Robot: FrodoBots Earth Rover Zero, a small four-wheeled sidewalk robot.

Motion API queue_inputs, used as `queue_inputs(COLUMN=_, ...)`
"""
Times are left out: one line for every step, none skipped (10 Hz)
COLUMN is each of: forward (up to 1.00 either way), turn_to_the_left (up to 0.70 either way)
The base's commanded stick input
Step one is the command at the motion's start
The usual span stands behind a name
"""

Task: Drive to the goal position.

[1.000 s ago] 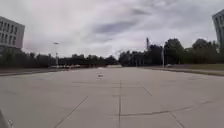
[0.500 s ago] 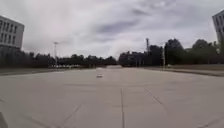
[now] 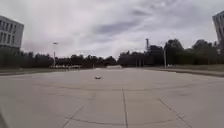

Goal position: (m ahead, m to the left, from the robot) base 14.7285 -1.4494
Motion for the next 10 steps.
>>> queue_inputs(forward=1.00, turn_to_the_left=-0.37)
queue_inputs(forward=1.00, turn_to_the_left=-0.26)
queue_inputs(forward=1.00, turn_to_the_left=-0.07)
queue_inputs(forward=1.00, turn_to_the_left=0.00)
queue_inputs(forward=1.00, turn_to_the_left=0.00)
queue_inputs(forward=1.00, turn_to_the_left=0.00)
queue_inputs(forward=1.00, turn_to_the_left=0.00)
queue_inputs(forward=1.00, turn_to_the_left=0.00)
queue_inputs(forward=1.00, turn_to_the_left=0.00)
queue_inputs(forward=1.00, turn_to_the_left=0.00)
